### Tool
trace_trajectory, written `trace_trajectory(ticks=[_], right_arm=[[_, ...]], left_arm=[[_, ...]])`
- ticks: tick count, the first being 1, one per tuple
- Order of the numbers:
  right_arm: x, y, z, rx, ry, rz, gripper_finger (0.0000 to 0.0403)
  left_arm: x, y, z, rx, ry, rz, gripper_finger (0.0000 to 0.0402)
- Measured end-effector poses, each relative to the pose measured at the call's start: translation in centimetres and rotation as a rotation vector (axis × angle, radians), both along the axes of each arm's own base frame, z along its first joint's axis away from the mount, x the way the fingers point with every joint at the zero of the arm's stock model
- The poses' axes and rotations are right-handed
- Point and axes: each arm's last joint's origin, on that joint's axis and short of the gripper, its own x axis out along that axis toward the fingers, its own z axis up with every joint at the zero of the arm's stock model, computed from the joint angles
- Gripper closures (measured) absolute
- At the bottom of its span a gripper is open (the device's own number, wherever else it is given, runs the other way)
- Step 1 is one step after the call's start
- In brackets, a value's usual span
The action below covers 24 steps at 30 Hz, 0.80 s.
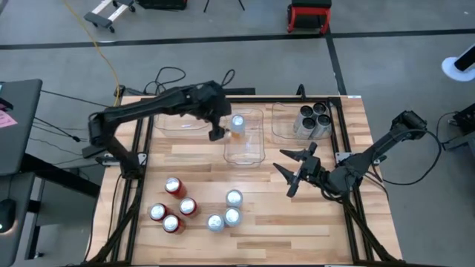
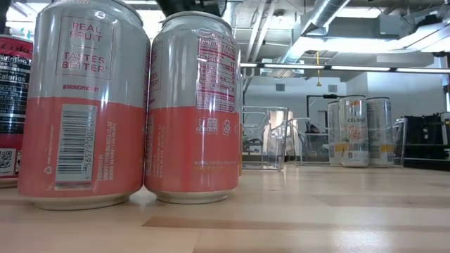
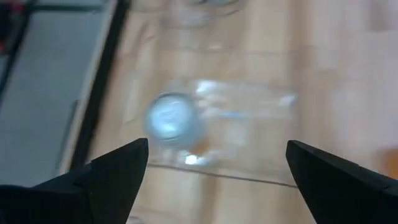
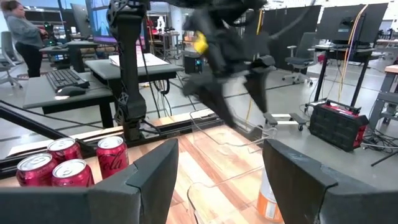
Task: Sort soda cans
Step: Put the yellow and white soda can in the middle transparent bin
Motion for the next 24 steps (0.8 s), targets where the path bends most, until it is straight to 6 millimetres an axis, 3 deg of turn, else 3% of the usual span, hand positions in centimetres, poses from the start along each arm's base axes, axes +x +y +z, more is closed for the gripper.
trace_trajectory(ticks=[7,16,24], right_arm=[[-0.2,0.4,0.0,0.007,-0.004,0.018,0.0148],[-0.9,0.8,0.4,0.023,-0.023,0.049,0.0148],[-0.8,0.6,0.2,0.042,-0.020,0.041,0.0148]], left_arm=[[-1.6,-5.3,1.3,-0.153,-0.066,-0.178,0.0024],[-1.3,-12.3,-1.1,-0.157,-0.014,-0.417,0.0024],[-0.5,-15.5,-2.3,-0.205,0.010,-0.435,0.0024]])
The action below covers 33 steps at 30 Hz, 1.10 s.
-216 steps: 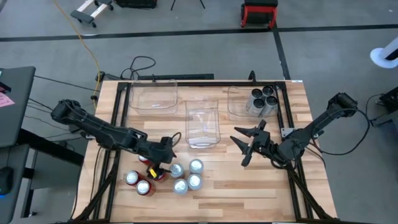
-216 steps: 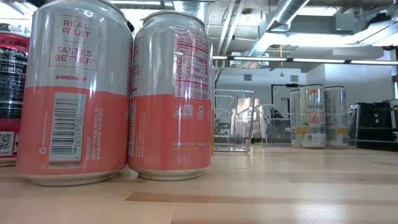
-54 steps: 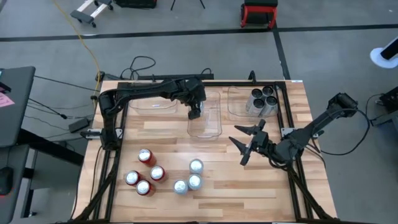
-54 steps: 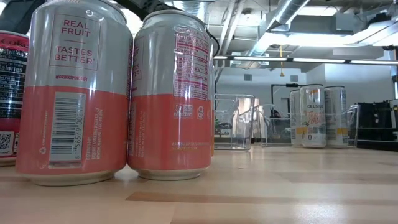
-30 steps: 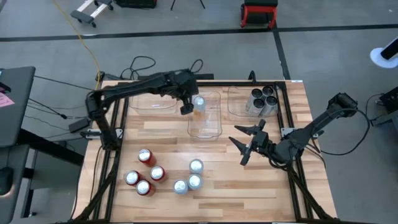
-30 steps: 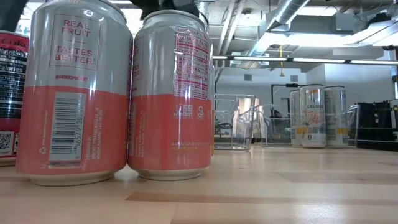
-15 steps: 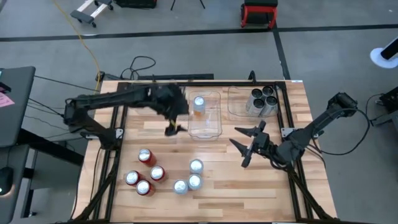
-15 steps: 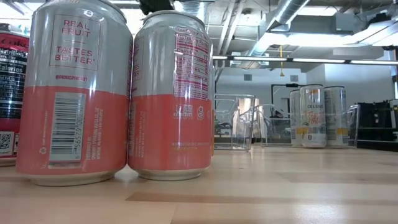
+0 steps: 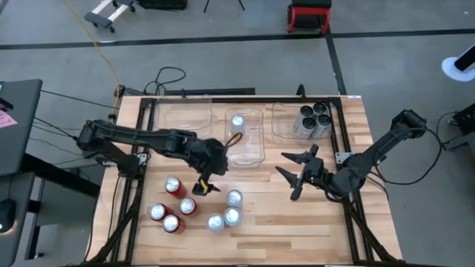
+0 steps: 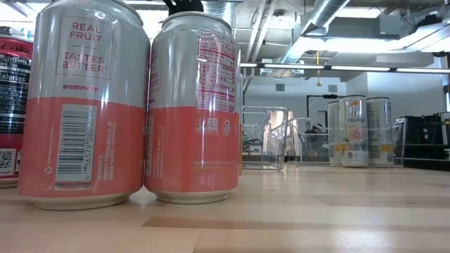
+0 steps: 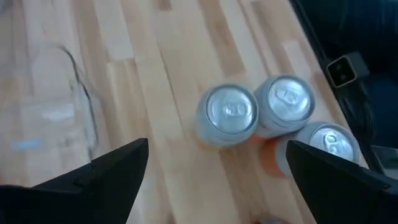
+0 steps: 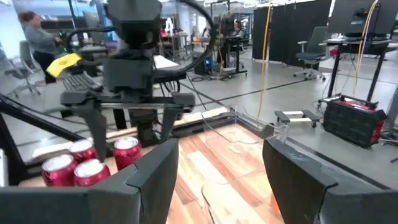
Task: Sort soda cans
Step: Put the yellow and white soda can in the middle transparent bin
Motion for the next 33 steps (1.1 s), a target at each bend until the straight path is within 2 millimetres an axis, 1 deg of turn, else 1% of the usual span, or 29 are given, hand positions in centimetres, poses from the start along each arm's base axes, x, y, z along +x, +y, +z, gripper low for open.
trace_trajectory(ticks=[2,5,7,11,14,16,20,23,25,29,33], right_arm=[[0.0,0.0,-0.3,-0.017,0.025,0.017,0.0148],[0.4,-0.1,-0.6,-0.023,0.056,0.117,0.0148],[0.7,-0.3,-0.6,0.001,0.053,0.168,0.0148],[1.0,-0.7,-0.7,0.037,0.042,0.174,0.0148],[0.9,-0.6,-0.7,0.046,0.040,0.180,0.0148],[0.9,-0.5,-0.7,0.044,0.042,0.185,0.0148],[0.9,-0.6,-0.7,0.042,0.043,0.182,0.0148],[1.0,-0.8,-0.7,0.040,0.045,0.172,0.0148],[1.1,-0.9,-0.8,0.039,0.049,0.168,0.0148],[1.1,-0.9,-0.9,0.034,0.059,0.167,0.0148],[1.1,-0.9,-0.9,0.035,0.058,0.167,0.0148]], left_arm=[[0.1,-0.6,-0.5,-0.017,0.041,0.012,0.0024],[0.1,-1.8,-0.9,-0.024,0.058,-0.012,0.0024],[0.6,-2.5,-1.2,-0.016,0.042,-0.031,0.0024],[1.6,-3.6,-1.9,0.038,-0.006,-0.094,0.0024],[2.0,-4.2,-2.8,0.075,-0.005,-0.181,0.0024],[2.1,-4.5,-2.9,0.096,-0.021,-0.221,0.0027],[2.5,-4.2,-2.7,0.125,-0.071,-0.252,0.0038],[3.0,-3.7,-3.0,0.141,-0.074,-0.242,0.0043],[3.6,-3.6,-3.6,0.158,-0.086,-0.254,0.0044],[4.8,-3.8,-5.7,0.169,-0.046,-0.297,0.0044],[5.2,-3.9,-6.8,0.172,-0.015,-0.322,0.0045]])
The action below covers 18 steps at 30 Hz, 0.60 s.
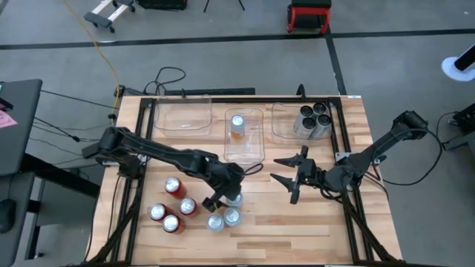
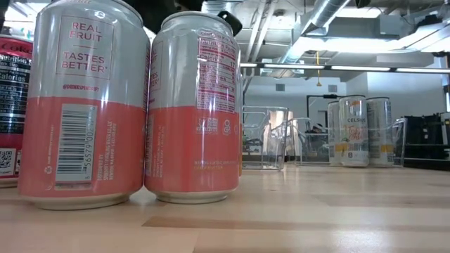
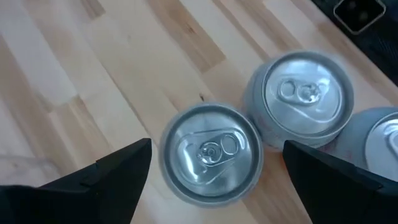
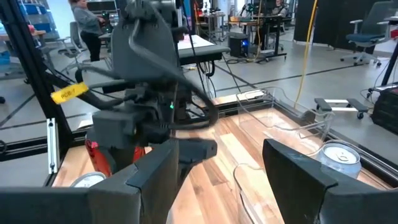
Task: Sort soda cans
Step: Put the yellow and white soda can in the middle transparent bin
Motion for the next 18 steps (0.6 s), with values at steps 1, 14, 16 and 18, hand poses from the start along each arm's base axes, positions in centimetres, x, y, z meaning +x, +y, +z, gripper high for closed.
trace_trajectory(ticks=[1,14,16,18], right_arm=[[0.0,0.0,0.0,-0.001,0.000,0.000,0.0148],[0.1,-0.1,0.0,0.000,0.000,-0.006,0.0148],[0.1,-0.1,0.0,0.001,-0.001,-0.007,0.0148],[0.1,-0.1,0.0,0.001,-0.001,-0.007,0.0148]], left_arm=[[0.0,0.0,-0.1,0.000,0.010,-0.002,0.0045],[0.7,-0.3,-0.8,-0.023,-0.012,-0.064,0.0045],[1.0,-0.3,-1.3,-0.024,-0.007,-0.067,0.0045],[1.0,-0.3,-1.5,-0.013,0.000,-0.059,0.0045]])
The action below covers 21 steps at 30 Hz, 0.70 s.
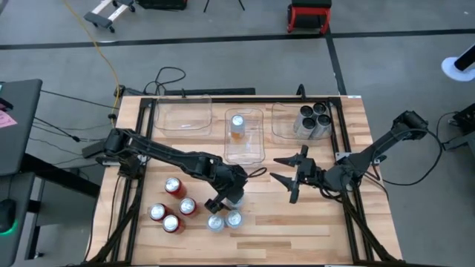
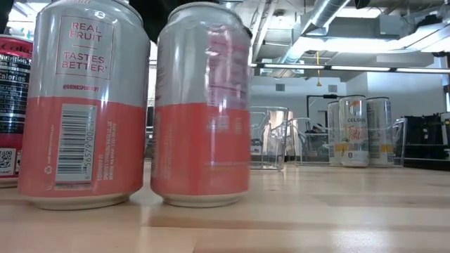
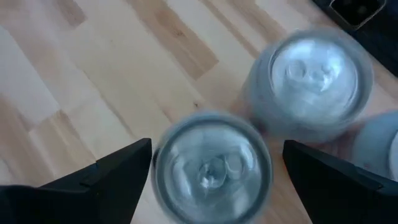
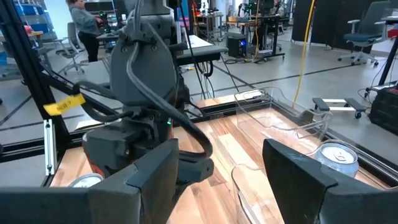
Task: Sort soda cans
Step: Put the yellow and white soda can in the middle transparent bin
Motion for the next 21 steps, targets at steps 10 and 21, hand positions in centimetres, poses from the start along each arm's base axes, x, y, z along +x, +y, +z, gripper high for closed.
trace_trajectory(ticks=[10,21], right_arm=[[0.0,0.0,0.0,-0.001,0.000,0.000,0.0148],[0.0,0.0,0.0,0.010,-0.004,-0.001,0.0148]], left_arm=[[0.2,1.0,0.1,-0.028,0.017,0.105,0.0045],[1.4,1.4,-1.6,-0.059,0.044,0.194,0.0045]])
